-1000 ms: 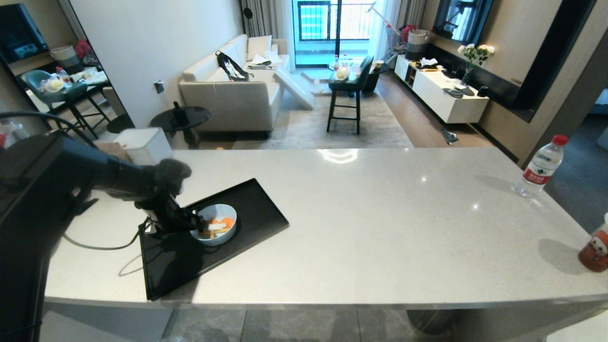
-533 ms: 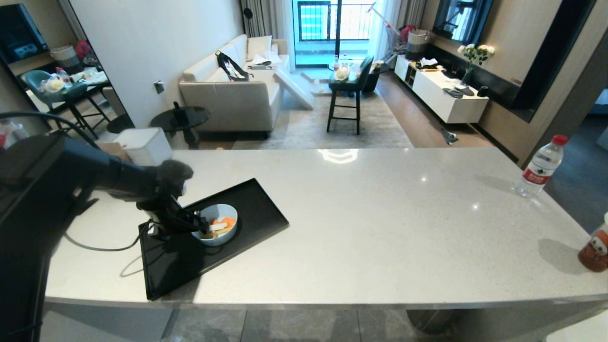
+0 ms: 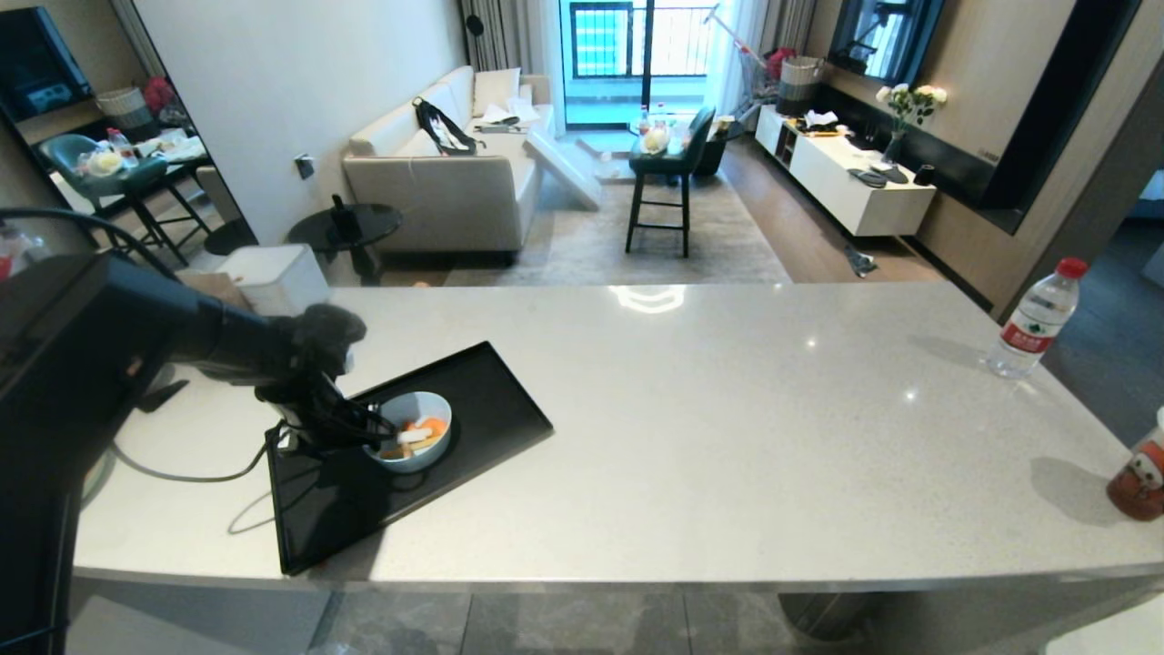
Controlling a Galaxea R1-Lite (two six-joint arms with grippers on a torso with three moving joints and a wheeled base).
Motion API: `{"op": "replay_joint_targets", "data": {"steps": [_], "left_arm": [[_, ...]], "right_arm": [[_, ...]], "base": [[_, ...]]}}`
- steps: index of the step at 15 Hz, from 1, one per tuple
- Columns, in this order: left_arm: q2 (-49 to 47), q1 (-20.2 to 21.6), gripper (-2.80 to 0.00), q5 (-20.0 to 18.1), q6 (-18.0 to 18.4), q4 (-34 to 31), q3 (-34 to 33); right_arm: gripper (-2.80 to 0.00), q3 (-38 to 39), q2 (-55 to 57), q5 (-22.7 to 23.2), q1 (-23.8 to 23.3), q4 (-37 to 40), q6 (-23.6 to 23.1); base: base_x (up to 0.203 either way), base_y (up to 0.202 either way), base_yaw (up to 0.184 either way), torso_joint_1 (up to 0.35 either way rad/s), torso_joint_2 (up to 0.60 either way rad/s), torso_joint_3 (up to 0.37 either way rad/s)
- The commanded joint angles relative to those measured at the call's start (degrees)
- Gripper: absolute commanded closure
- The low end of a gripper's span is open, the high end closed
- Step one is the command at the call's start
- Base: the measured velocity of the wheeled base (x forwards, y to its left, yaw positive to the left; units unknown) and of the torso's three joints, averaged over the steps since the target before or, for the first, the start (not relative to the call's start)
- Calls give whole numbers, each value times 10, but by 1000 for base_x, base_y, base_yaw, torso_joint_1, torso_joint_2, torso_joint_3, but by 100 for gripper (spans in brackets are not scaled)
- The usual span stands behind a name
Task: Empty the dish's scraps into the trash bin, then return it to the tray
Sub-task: Pick up the bowl with leftover food
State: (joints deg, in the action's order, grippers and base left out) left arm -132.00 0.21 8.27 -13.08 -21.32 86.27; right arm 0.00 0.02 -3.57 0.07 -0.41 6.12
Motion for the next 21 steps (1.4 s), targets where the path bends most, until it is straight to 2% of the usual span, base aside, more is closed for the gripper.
{"op": "replay_joint_targets", "data": {"steps": [1, 5, 13, 16, 19, 21], "left_arm": [[3, -1, 0, 1, 0, -1, -3], [5, -13, 0, -1, -2, -4, -10], [24, -25, 0, -30, -9, -5, -35], [58, -20, 0, -36, -39, -5, -44], [98, 3, 0, -67, -65, -7, -48], [110, 15, 0, -70, -99, -19, -52]], "right_arm": [[0, 0, 0, 0, 0, 0, 0], [0, 0, 0, 0, 0, 0, 0], [0, 0, 0, 0, 0, 0, 0], [0, 0, 0, 0, 0, 0, 0], [0, 0, 0, 0, 0, 0, 0], [0, 0, 0, 0, 0, 0, 0]], "base": [[0, 0, 0, 0, 0, 0], [0, 0, 0, 0, 0, 0], [0, 0, 0, 0, 0, 0], [0, 0, 0, 0, 0, 0], [0, 0, 0, 0, 0, 0], [0, 0, 0, 0, 0, 0]]}}
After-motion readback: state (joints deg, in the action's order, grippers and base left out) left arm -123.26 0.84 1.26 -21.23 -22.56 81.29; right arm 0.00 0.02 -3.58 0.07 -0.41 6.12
